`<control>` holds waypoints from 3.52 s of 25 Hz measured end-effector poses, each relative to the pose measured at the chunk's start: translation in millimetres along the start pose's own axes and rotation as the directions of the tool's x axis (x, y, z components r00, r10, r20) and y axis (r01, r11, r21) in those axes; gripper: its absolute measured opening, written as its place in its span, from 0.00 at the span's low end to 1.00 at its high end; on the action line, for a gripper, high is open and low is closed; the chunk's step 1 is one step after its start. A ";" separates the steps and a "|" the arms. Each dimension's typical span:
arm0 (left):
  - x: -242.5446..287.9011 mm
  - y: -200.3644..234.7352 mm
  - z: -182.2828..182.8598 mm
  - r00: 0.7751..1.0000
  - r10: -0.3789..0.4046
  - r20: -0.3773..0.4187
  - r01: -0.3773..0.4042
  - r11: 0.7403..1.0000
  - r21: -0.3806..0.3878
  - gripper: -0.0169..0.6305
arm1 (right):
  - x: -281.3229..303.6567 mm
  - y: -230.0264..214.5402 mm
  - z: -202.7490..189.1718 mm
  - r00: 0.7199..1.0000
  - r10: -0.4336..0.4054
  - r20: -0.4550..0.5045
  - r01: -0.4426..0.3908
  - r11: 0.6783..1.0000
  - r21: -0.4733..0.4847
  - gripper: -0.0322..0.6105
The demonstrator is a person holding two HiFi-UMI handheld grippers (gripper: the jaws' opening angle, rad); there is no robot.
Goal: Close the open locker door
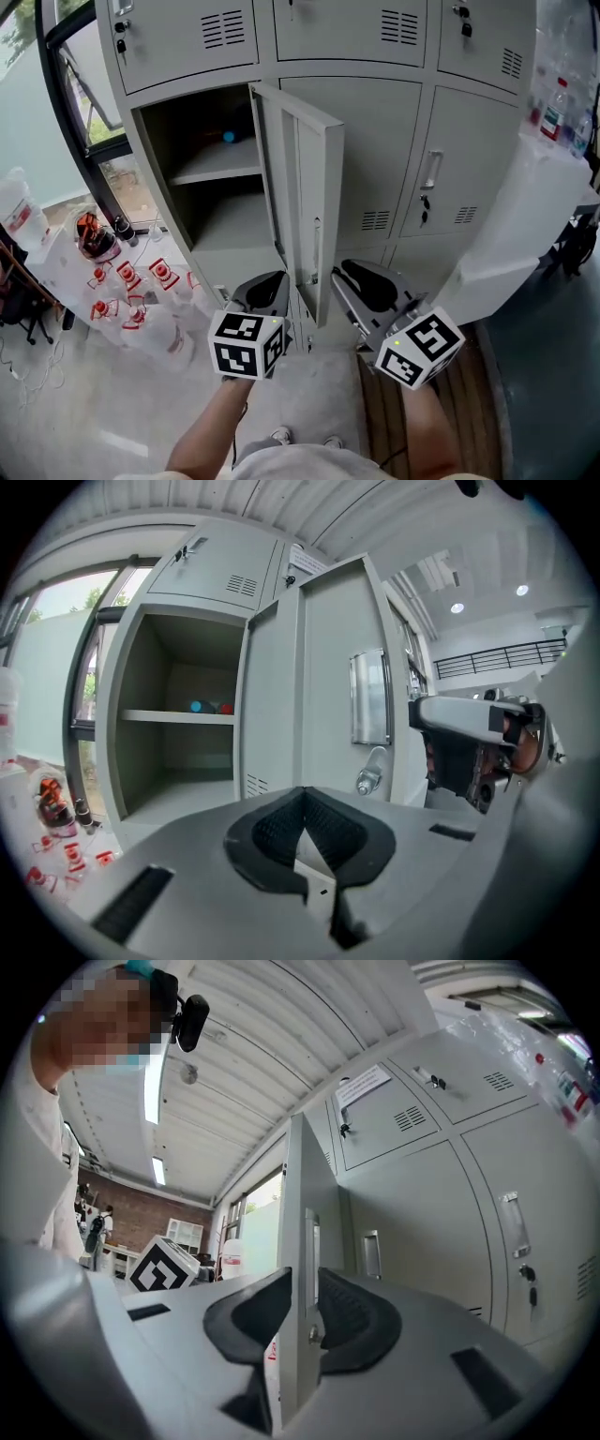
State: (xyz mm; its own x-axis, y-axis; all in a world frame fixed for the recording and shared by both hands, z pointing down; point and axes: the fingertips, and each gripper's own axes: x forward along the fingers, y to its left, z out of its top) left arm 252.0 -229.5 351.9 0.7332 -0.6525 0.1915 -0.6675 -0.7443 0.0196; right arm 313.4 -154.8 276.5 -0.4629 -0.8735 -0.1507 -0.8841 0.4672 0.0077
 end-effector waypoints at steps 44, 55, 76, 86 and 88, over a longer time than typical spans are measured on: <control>-88.4 87.3 -23.9 0.959 0.284 -0.015 -0.284 0.957 -0.063 0.04 | 98.2 95.3 -15.0 0.899 0.439 0.000 -0.437 0.896 0.075 0.26; -95.6 138.0 -22.5 0.966 0.259 -0.003 -0.259 0.963 -0.073 0.04 | 147.5 124.8 -22.7 0.916 0.401 -0.006 -0.399 0.914 0.066 0.26; -110.4 229.1 -26.4 0.978 0.210 0.014 -0.208 0.974 -0.085 0.04 | 238.2 144.6 -37.4 0.984 0.175 -0.027 -0.175 0.984 -0.016 0.26; -124.5 264.9 -25.2 0.985 0.171 0.023 -0.168 0.982 -0.081 0.04 | 272.2 142.4 -42.7 0.998 0.035 -0.045 -0.037 0.999 -0.034 0.26; -127.1 270.5 -26.2 0.986 0.163 0.024 -0.160 0.984 -0.080 0.04 | 277.6 141.5 -43.3 0.998 0.020 -0.056 -0.022 0.999 -0.040 0.26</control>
State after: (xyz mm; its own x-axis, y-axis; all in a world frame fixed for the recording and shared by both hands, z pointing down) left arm -25.1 -344.1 358.6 0.6176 -0.7682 0.1689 -0.7848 -0.6162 0.0671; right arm 57.1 -337.1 278.6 -0.4834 -0.8702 -0.0951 -0.8754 0.4808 0.0506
